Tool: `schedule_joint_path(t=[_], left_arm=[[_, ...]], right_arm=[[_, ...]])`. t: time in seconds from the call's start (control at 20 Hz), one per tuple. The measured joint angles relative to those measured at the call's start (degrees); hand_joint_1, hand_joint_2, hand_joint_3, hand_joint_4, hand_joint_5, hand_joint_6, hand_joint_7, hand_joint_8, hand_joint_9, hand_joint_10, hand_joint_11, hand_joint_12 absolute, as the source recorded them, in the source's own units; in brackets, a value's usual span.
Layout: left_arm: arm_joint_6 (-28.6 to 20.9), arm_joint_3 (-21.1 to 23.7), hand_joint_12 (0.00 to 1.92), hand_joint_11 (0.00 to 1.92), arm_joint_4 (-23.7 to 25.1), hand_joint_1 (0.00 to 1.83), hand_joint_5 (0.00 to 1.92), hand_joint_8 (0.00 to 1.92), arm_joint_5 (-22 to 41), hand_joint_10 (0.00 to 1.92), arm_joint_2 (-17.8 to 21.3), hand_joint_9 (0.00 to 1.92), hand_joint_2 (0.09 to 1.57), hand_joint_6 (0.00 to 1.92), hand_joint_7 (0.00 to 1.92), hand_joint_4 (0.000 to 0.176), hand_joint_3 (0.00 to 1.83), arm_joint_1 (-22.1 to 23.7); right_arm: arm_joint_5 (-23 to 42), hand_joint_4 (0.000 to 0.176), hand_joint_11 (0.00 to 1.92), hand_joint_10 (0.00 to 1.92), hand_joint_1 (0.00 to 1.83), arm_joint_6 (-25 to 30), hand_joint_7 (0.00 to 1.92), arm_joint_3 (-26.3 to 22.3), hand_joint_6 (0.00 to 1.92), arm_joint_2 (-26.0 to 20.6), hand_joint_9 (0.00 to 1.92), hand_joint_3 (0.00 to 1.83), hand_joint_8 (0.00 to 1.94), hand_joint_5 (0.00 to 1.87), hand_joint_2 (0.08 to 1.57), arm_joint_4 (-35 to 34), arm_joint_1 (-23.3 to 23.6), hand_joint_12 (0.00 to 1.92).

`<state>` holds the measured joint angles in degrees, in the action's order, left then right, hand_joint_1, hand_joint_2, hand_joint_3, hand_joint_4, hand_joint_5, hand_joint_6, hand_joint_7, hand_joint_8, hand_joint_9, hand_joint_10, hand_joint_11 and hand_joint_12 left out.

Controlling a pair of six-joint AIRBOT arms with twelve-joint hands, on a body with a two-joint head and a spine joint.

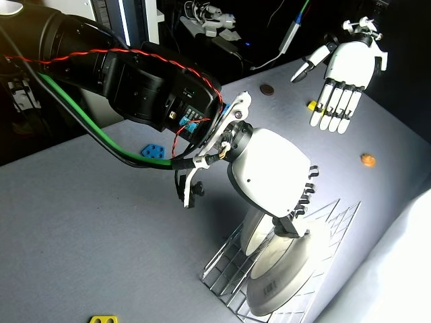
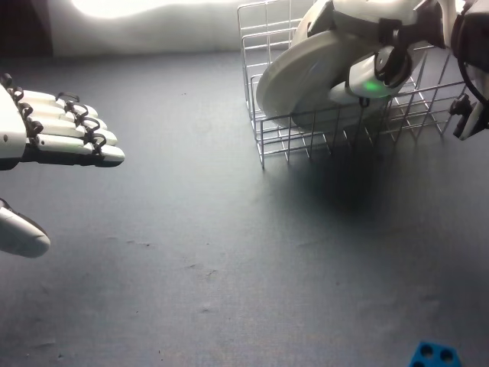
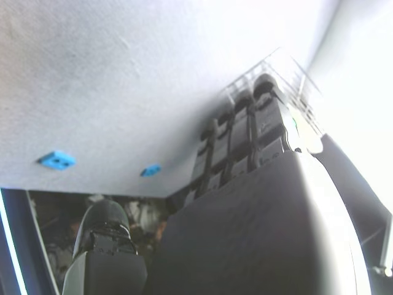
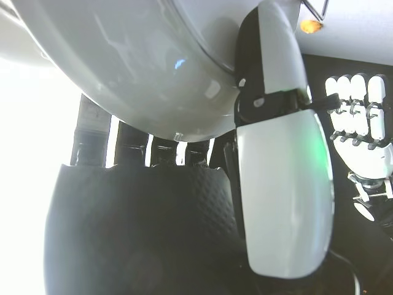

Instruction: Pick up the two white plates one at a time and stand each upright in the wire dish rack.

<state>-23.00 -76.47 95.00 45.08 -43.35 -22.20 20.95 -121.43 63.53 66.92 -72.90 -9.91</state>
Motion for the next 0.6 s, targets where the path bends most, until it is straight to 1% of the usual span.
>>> schedule_joint_path(t=[0.05,0.1,0.15,0.2,0.35,0.4,0.45,0.55,0.6], left_arm=[[0.0,0.0,0.0,0.0,0.0,0.0,0.03,0.01,0.0,0.01,0.0,0.02,1.08,0.01,0.05,0.0,0.0,0.0],[0.0,0.1,0.0,0.0,0.0,0.0,0.03,0.01,-0.1,0.01,0.0,0.02,1.08,0.01,0.05,0.0,0.0,0.0],[0.0,0.1,0.0,0.0,0.0,0.0,0.03,0.01,0.0,0.01,0.0,0.02,1.08,0.01,0.05,0.0,0.0,0.0],[0.0,0.2,0.0,0.0,0.0,0.0,0.01,0.0,0.0,0.0,0.0,0.01,1.09,0.0,0.04,0.0,0.0,0.0],[0.0,0.2,0.0,0.0,0.1,0.0,0.03,0.01,0.0,0.01,0.0,0.03,1.08,0.01,0.05,0.0,0.0,0.0],[0.0,0.2,0.0,0.0,0.1,0.0,0.01,0.0,0.0,0.0,0.0,0.0,1.08,0.0,0.03,0.0,0.0,0.0],[0.0,0.2,0.0,0.0,0.1,0.0,0.03,0.01,0.0,0.01,0.0,0.02,1.09,0.01,0.05,0.0,0.0,0.0],[0.0,0.2,0.0,0.0,0.1,0.0,0.02,0.01,0.0,0.0,0.0,0.02,1.09,0.0,0.04,0.0,0.0,0.0],[0.0,0.2,0.0,0.0,0.1,0.0,0.01,0.0,0.0,0.0,0.0,0.01,1.09,0.0,0.04,0.0,0.0,0.0]], right_arm=[[0.0,0.0,0.23,0.0,0.8,0.0,0.8,0.0,0.19,0.0,0.71,0.0,0.02,0.72,1.25,0.0,-0.1,0.85],[-0.1,0.0,0.23,0.0,0.82,-0.1,0.79,0.0,0.09,0.0,0.69,0.0,0.0,0.76,1.23,-0.1,-0.1,0.81],[-0.1,0.0,0.23,0.0,0.82,-0.1,0.79,0.0,0.09,0.0,0.69,0.0,0.0,0.76,1.23,-0.1,-0.1,0.81],[-0.1,0.0,0.2,0.0,0.86,-0.1,0.78,0.0,0.03,0.0,0.66,0.0,0.0,0.77,1.21,-0.1,-0.1,0.77],[-0.2,0.0,0.16,0.0,0.84,-0.1,0.76,0.0,0.02,0.0,0.64,0.0,0.0,0.76,1.21,-0.2,-0.1,0.75],[-0.2,0.0,0.17,0.01,0.9,-0.1,0.77,0.0,0.02,0.0,0.65,0.0,0.01,0.78,1.18,-0.2,-0.1,0.75],[-0.2,0.0,0.19,0.0,0.93,-0.1,0.76,0.0,0.01,0.0,0.65,0.0,0.0,0.76,1.17,-0.2,-0.1,0.72],[-0.2,0.0,0.17,0.0,0.92,-0.1,0.73,0.0,0.0,0.0,0.63,0.0,0.0,0.73,1.16,-0.2,-0.1,0.71],[-0.2,0.0,0.2,0.01,0.9,-0.1,0.75,0.0,0.0,0.0,0.65,0.0,0.01,0.73,1.16,-0.2,-0.1,0.72]])
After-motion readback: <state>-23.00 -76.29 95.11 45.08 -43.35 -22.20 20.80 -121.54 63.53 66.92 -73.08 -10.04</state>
